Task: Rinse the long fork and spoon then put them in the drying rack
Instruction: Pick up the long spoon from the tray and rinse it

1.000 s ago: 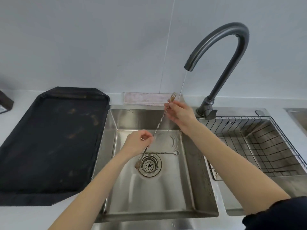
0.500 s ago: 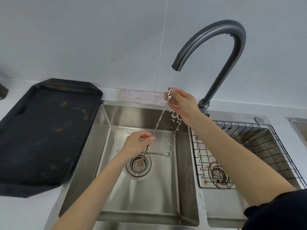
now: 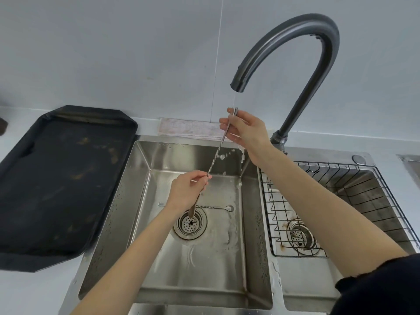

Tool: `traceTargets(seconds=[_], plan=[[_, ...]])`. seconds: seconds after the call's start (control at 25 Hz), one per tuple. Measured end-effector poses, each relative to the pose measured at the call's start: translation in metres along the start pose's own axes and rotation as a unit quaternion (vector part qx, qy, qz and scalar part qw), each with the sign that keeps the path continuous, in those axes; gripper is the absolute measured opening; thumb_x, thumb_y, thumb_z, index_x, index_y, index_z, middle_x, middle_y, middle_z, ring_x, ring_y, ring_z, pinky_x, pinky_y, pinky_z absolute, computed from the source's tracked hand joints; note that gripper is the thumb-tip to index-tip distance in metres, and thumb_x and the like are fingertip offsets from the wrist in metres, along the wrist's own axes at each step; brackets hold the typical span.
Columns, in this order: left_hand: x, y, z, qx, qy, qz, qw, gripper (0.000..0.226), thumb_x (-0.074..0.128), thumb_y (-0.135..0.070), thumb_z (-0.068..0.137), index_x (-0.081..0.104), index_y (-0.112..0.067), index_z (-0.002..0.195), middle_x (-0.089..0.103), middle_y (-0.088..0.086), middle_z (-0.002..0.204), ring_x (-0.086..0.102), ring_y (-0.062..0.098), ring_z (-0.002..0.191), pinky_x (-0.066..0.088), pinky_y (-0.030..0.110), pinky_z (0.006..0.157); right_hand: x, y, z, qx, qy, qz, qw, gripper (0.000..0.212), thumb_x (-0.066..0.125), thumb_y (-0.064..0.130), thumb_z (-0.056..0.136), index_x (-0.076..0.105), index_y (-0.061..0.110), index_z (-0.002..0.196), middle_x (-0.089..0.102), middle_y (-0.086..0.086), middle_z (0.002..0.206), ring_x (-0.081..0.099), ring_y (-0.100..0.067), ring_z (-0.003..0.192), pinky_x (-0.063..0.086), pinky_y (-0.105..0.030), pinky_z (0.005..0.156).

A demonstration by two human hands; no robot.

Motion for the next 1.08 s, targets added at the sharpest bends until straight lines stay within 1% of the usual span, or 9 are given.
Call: traceTargets(seconds=[0.12, 0.28, 0.44, 0.56, 0.6, 0.72, 0.84, 1.0, 1.08], plan=[[-0.004, -0.004, 0.0, 0.0, 0.002, -0.023, 1.0, 0.017, 0.055, -0.015, 0.088, 0.066, -0.02, 0.1, 0.06, -0.014, 0.069, 0.058, -0.003, 0.059, 0.045, 0.014, 0.069, 0.005, -0.011, -0.001, -0.005, -0.011, -0.056, 0.998, 0.033, 0.045, 0.006, 0.096, 0.049, 0.004, 0.128, 0.065, -0.006, 0.093, 0.063, -0.006, 0.068, 0.053, -0.01, 0.06], [-0.001, -0.015, -0.004, 0.023, 0.074, -0.075, 0.994, 0.038, 0.057, -0.007, 0.086, 0.056, -0.023, 0.12, 0.064, -0.005, 0.073, 0.057, -0.01, 0.05, 0.046, 0.003, 0.061, -0.004, -0.025, 0.001, -0.029, -0.025, -0.13, 0.991, 0.065, 0.046, -0.002, 0.093, 0.017, 0.02, 0.147, 0.065, -0.01, 0.091, 0.062, -0.008, 0.064, 0.053, -0.011, 0.053], [0.008, -0.034, -0.013, 0.007, 0.181, -0.154, 0.971, 0.024, 0.053, -0.005, 0.088, 0.067, -0.023, 0.096, 0.064, -0.005, 0.076, 0.061, -0.004, 0.059, 0.052, 0.008, 0.068, -0.009, -0.047, 0.001, 0.0, -0.003, -0.188, 0.982, 0.034, 0.039, 0.002, 0.097, 0.049, 0.002, 0.129, 0.063, -0.007, 0.088, 0.061, -0.011, 0.066, 0.056, -0.018, 0.061], [0.007, -0.048, -0.009, -0.005, 0.221, -0.232, 0.947, 0.026, 0.045, -0.004, 0.092, 0.068, -0.018, 0.091, 0.067, -0.004, 0.076, 0.065, 0.002, 0.069, 0.056, 0.014, 0.073, -0.008, -0.073, -0.004, 0.038, 0.048, -0.233, 0.97, 0.033, 0.031, 0.002, 0.097, 0.057, -0.004, 0.117, 0.062, -0.009, 0.094, 0.062, -0.019, 0.084, 0.058, -0.035, 0.079], [0.006, -0.053, -0.005, -0.003, 0.227, -0.244, 0.943, 0.028, 0.042, -0.003, 0.093, 0.067, -0.016, 0.093, 0.068, -0.003, 0.08, 0.067, 0.002, 0.071, 0.056, 0.014, 0.073, -0.008, -0.081, -0.007, 0.04, 0.064, -0.252, 0.965, 0.034, 0.031, 0.001, 0.096, 0.057, -0.003, 0.118, 0.062, -0.009, 0.095, 0.062, -0.019, 0.087, 0.058, -0.035, 0.079], [0.007, -0.063, 0.009, 0.008, 0.217, -0.213, 0.953, 0.028, 0.041, -0.002, 0.093, 0.064, -0.016, 0.098, 0.066, 0.002, 0.09, 0.067, 0.005, 0.078, 0.056, 0.013, 0.074, -0.015, -0.098, -0.017, 0.027, 0.081, -0.338, 0.937, 0.03, 0.037, 0.004, 0.094, 0.06, 0.006, 0.114, 0.068, -0.005, 0.092, 0.063, -0.014, 0.08, 0.054, -0.021, 0.071], [0.011, -0.066, 0.023, 0.001, 0.176, -0.135, 0.975, 0.018, 0.049, -0.012, 0.092, 0.062, -0.012, 0.104, 0.064, 0.001, 0.088, 0.064, 0.007, 0.079, 0.055, 0.009, 0.068, -0.025, -0.112, -0.025, 0.02, 0.061, -0.384, 0.921, 0.026, 0.041, 0.008, 0.095, 0.064, 0.007, 0.105, 0.067, -0.001, 0.077, 0.059, 0.002, 0.053, 0.046, -0.002, 0.054], [0.011, -0.076, 0.039, 0.033, 0.102, -0.021, 0.994, 0.027, 0.052, -0.021, 0.09, 0.065, -0.004, 0.107, 0.058, -0.006, 0.073, 0.055, 0.003, 0.067, 0.05, 0.006, 0.056, -0.033, -0.124, -0.034, 0.02, 0.058, -0.412, 0.909, 0.022, 0.05, 0.019, 0.094, 0.07, 0.01, 0.089, 0.056, 0.003, 0.058, 0.052, -0.011, 0.052, 0.049, -0.025, 0.058], [0.005, -0.085, 0.045, 0.059, 0.054, 0.001, 0.997, 0.027, 0.052, -0.023, 0.09, 0.066, -0.005, 0.105, 0.059, -0.001, 0.076, 0.05, 0.004, 0.066, 0.046, 0.005, 0.053, -0.034, -0.124, -0.036, 0.007, 0.065, -0.434, 0.898, 0.026, 0.055, 0.023, 0.092, 0.066, 0.015, 0.07, 0.046, 0.007, 0.049, 0.042, -0.006, 0.047, 0.036, -0.019, 0.048]])
Point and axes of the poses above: each hand's wrist, its own z-axis towards the middle knuckle, its own x-axis out of the palm, y = z × x, the point moved 8 cm from there along z, towards the middle knuckle
